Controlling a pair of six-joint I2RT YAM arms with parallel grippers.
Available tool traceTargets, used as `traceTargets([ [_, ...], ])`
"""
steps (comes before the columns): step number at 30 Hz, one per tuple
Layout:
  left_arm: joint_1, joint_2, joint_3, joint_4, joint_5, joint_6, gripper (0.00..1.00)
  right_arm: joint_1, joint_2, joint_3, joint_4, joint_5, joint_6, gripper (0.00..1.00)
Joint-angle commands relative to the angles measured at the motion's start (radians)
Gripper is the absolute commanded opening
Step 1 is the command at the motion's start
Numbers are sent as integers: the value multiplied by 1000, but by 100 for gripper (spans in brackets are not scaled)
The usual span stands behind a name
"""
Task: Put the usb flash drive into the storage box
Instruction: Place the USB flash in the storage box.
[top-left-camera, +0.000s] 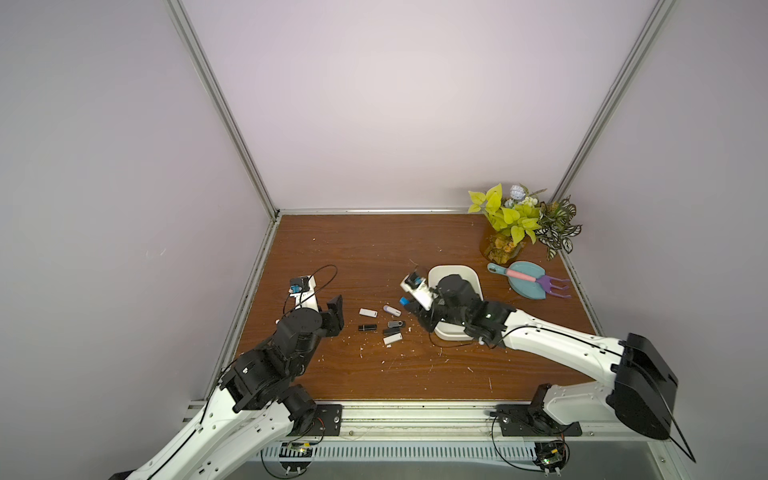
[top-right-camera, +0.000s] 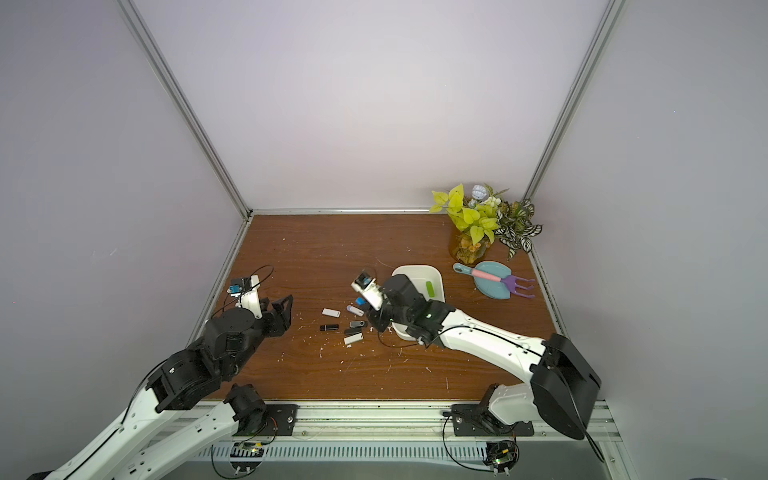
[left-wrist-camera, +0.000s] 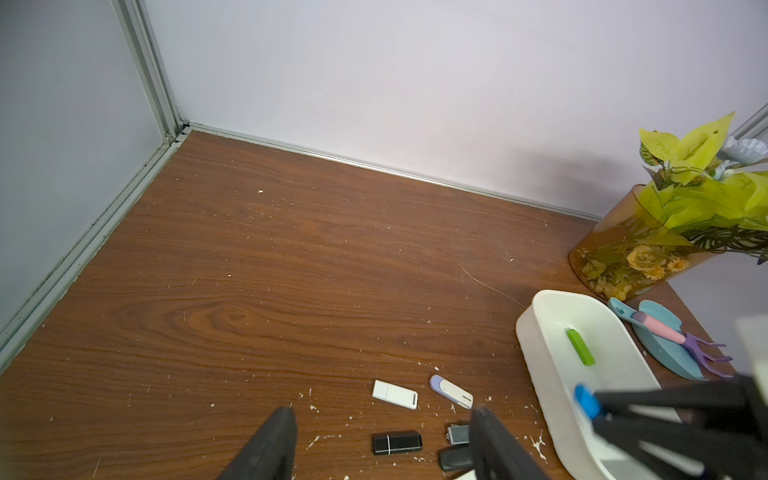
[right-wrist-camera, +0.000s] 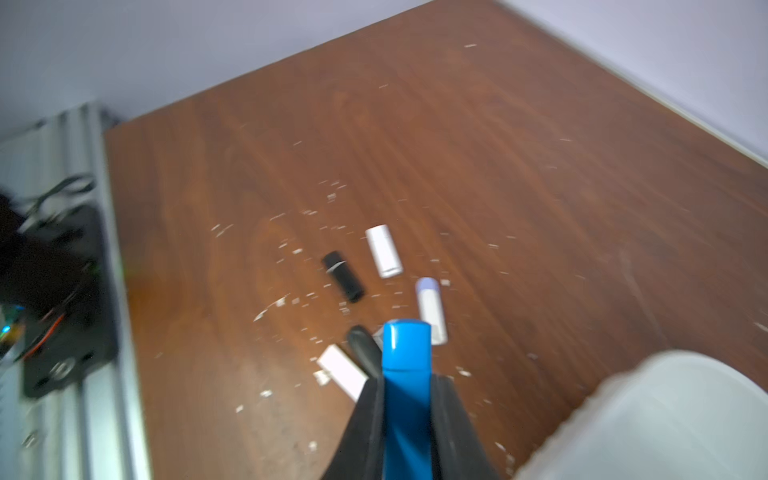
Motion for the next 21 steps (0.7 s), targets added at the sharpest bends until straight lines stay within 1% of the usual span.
traceTargets([
  [1, 1, 5, -7, -16, -2, 0, 65, -121, -36, -77, -20, 96, 153, 13],
  [4, 1, 7, -6, -16, -3, 0, 65, -209, -41, -116, -58, 129, 214, 13],
  [7, 1, 1, -8, -16, -6, 0, 65, -248, -5, -121, -103, 207, 250, 11],
  [11, 1, -1, -8, -16, -7, -1, 65, -250, 70, -74, -196, 290, 299, 10],
  [15, 1, 4, -6, -16, -6, 0, 65, -248, 142, -22, -274, 326, 341, 10],
  [18, 2, -9, -7, -16, -9, 1, 65, -244, 163, -14, -284, 338, 371, 8],
  [21, 1, -24, -9, -16, -10, 0, 65, -230, 174, -5, -313, 385, 392, 7],
])
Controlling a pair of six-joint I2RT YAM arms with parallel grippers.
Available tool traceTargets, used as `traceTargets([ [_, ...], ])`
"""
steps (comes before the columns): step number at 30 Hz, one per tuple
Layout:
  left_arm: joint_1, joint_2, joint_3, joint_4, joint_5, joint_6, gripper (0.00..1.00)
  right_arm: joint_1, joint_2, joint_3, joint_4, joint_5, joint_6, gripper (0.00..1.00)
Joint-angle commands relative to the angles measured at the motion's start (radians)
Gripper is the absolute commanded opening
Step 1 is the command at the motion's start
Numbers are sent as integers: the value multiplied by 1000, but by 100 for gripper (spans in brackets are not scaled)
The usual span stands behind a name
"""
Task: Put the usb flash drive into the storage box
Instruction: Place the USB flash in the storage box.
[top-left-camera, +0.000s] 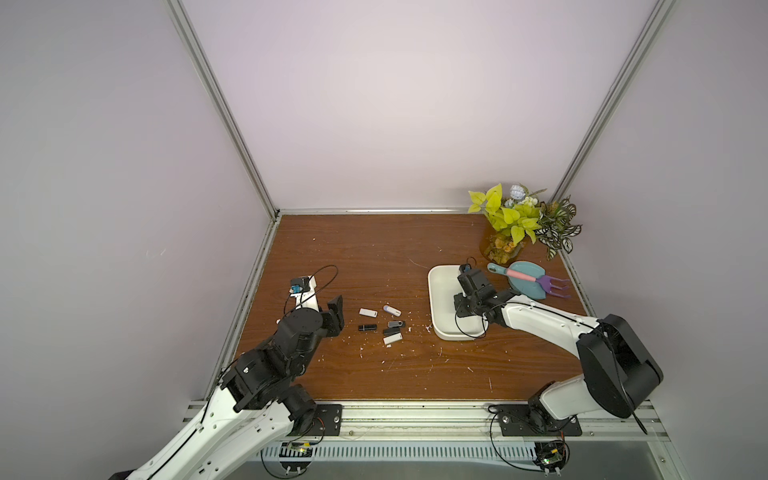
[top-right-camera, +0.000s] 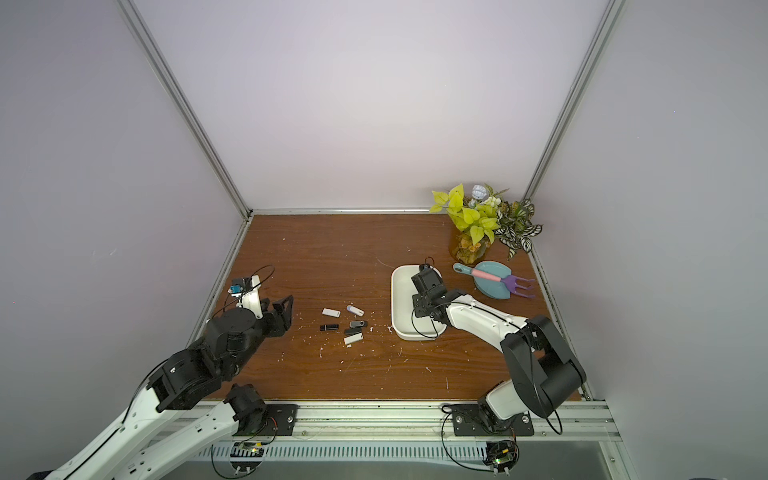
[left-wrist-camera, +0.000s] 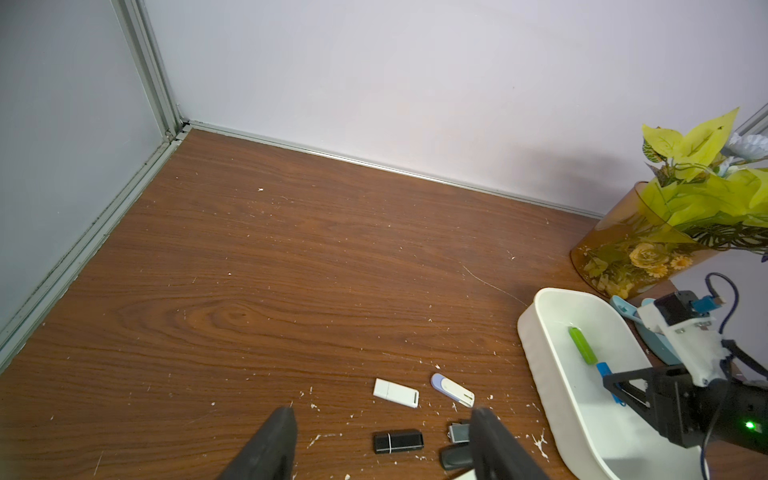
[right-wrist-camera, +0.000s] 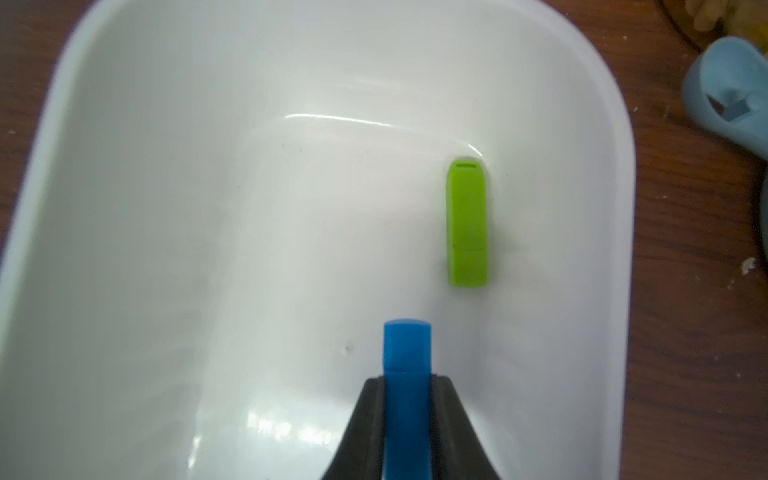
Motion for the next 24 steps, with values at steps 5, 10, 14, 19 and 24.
traceTargets([
  [5, 1, -14, -4, -16, -7, 1, 65, 51, 15, 60, -120, 145, 94, 9],
  [10, 1, -15, -3, -14, -2, 1, 66, 73, 54, 86, -164, 171, 121, 11],
  [14, 1, -15, -4, -15, 4, 1, 66, 84, 85, 100, -187, 167, 142, 12],
  [19, 1, -5, -4, -14, 8, 1, 66, 100, 137, 128, -245, 241, 162, 13],
  [24, 1, -14, -2, -15, 3, -1, 66, 100, 152, 118, -252, 272, 167, 13],
])
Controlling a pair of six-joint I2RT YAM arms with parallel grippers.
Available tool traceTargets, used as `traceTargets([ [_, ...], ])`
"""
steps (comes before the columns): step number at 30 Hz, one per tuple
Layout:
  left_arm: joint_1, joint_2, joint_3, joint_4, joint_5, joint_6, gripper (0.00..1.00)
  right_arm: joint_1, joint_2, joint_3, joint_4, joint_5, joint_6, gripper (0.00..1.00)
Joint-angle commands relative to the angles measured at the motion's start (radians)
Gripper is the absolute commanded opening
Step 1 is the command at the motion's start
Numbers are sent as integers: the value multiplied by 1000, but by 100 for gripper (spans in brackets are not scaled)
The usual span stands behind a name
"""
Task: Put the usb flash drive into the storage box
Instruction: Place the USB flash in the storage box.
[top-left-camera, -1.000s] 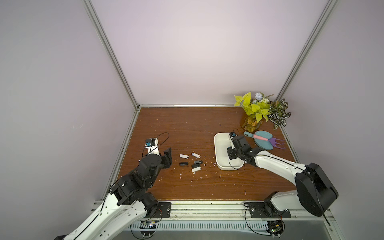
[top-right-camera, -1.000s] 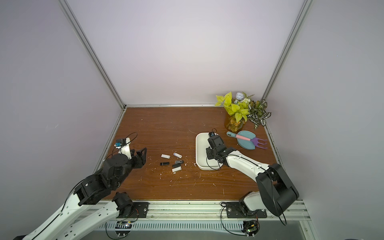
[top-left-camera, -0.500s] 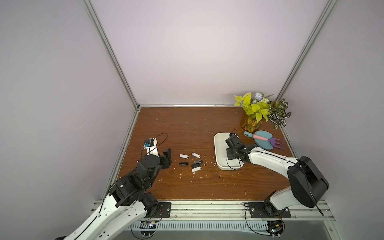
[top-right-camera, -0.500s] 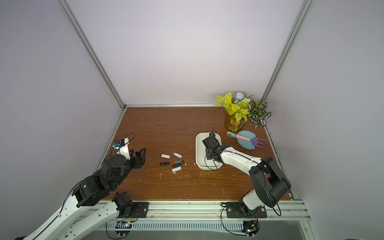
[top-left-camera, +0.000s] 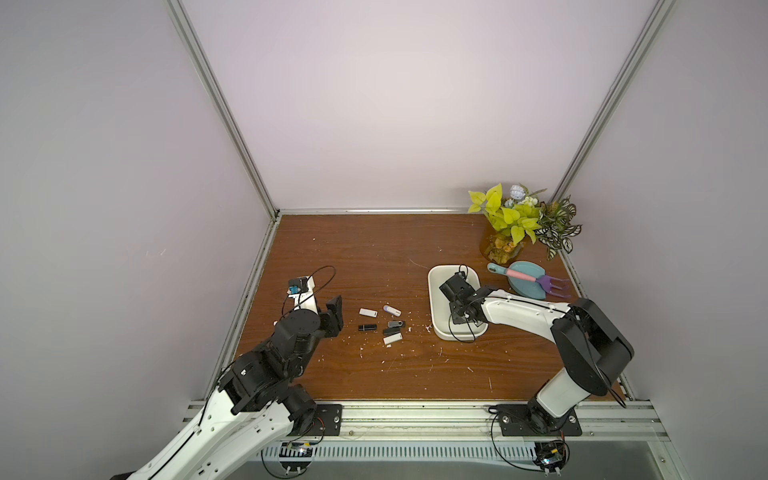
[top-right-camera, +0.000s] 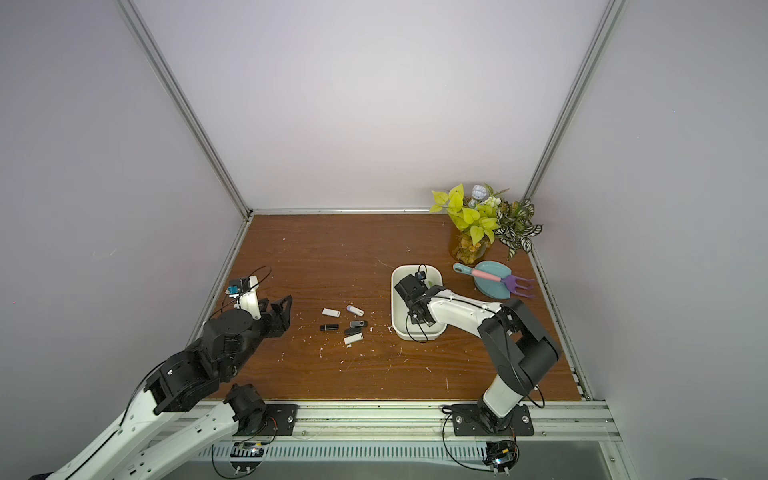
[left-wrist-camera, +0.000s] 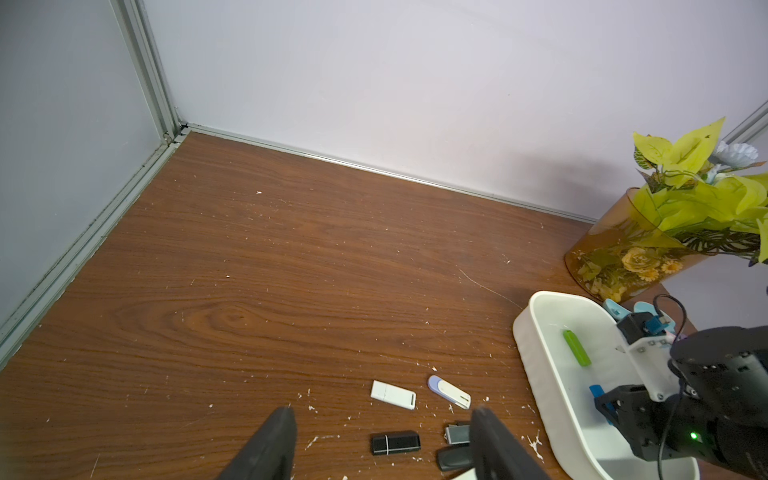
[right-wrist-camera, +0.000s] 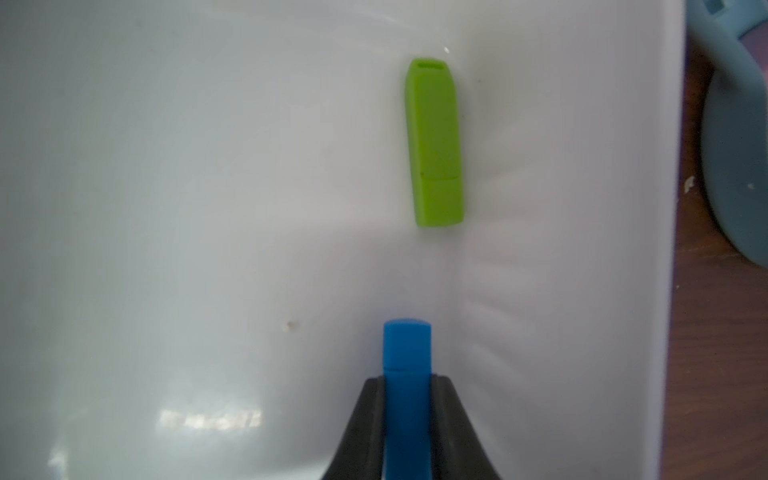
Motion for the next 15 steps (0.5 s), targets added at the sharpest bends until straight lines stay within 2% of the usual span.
traceTargets([
  [1, 1, -6, -2, -14, -2, 0, 65, 3, 2, 18, -47, 70, 28, 13],
  [7, 1, -3, -2, -14, 0, 0, 65, 4, 3, 20, -54, 79, 30, 14],
  [15, 1, 4, -4, -14, 1, -1, 66, 7, -6, 25, -51, 64, 17, 23],
])
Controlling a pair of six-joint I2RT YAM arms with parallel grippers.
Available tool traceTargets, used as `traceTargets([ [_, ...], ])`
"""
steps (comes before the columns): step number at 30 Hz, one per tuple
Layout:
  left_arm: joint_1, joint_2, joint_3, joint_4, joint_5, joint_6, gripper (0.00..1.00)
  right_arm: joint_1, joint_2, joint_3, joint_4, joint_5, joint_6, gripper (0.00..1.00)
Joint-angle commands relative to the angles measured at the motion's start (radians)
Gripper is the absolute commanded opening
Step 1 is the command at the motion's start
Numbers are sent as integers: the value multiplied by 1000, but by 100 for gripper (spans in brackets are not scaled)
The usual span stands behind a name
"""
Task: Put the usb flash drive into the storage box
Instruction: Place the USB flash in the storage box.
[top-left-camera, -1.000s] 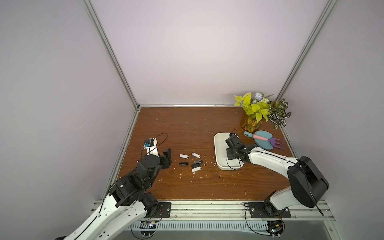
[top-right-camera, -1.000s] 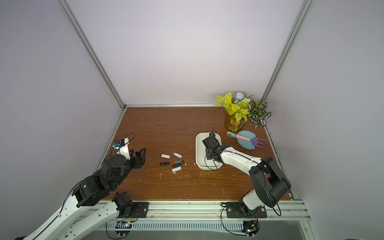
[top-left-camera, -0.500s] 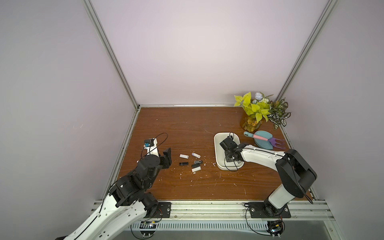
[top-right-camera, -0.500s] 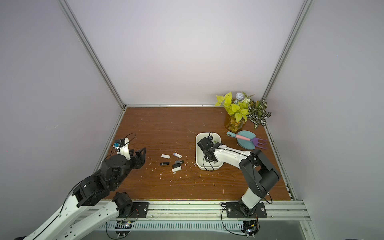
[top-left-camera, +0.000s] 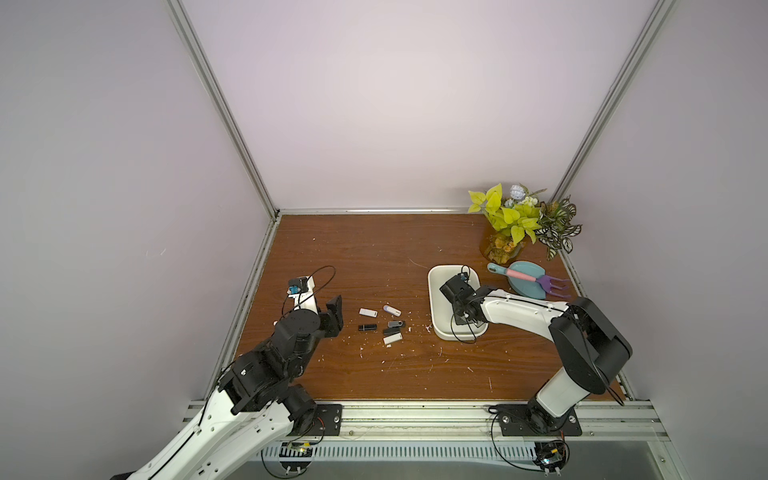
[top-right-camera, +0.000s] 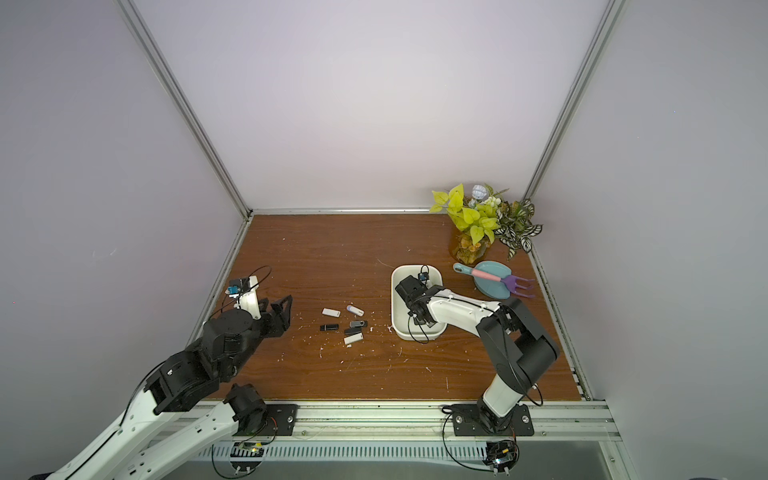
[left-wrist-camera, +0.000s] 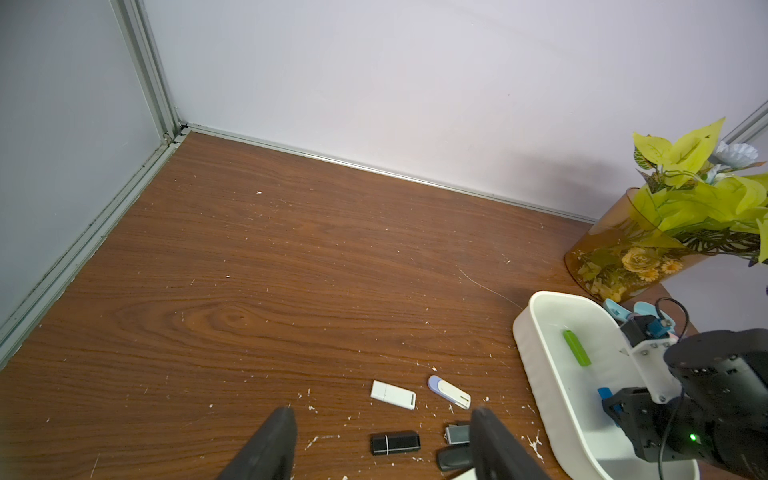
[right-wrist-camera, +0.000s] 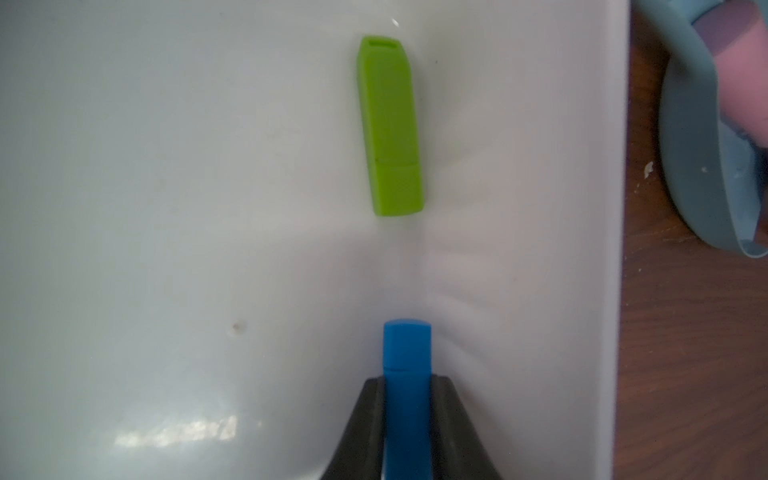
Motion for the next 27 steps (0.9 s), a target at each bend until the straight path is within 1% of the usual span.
traceTargets([
  [1, 1, 5, -4, -15, 1, 0, 65, 8, -16, 26, -23, 22, 4, 25],
  [4, 1, 11, -4, -15, -3, -1, 65, 11, -38, 32, -27, 17, 0, 33],
  [8, 1, 14, -4, -14, -5, -2, 66, 16, -80, 45, -37, 9, -13, 40],
  [13, 1, 18, -7, -14, -10, -4, 66, 22, -157, 97, -38, -29, -62, 40],
  [15, 2, 31, -6, -15, -7, -5, 66, 23, -215, 109, 5, -80, -114, 40],
  [17, 2, 54, -11, -13, -5, -12, 66, 21, -271, 106, 54, -95, -154, 41],
  [19, 1, 101, -18, 6, 31, 0, 66, 21, -336, 72, 129, -82, -211, 41],
  [22, 1, 218, -26, 56, 154, 18, 64, 17, -452, -57, 308, -29, -266, 43],
  [24, -1, 325, -43, 111, 252, -14, 61, 10, -535, -146, 407, -19, -254, 44],
  [25, -4, 375, -56, 140, 274, -40, 60, 9, -566, -182, 444, -6, -244, 44],
  [27, -48, 493, -95, 253, 304, -82, 57, 9, -633, -263, 508, 54, -227, 43],
])
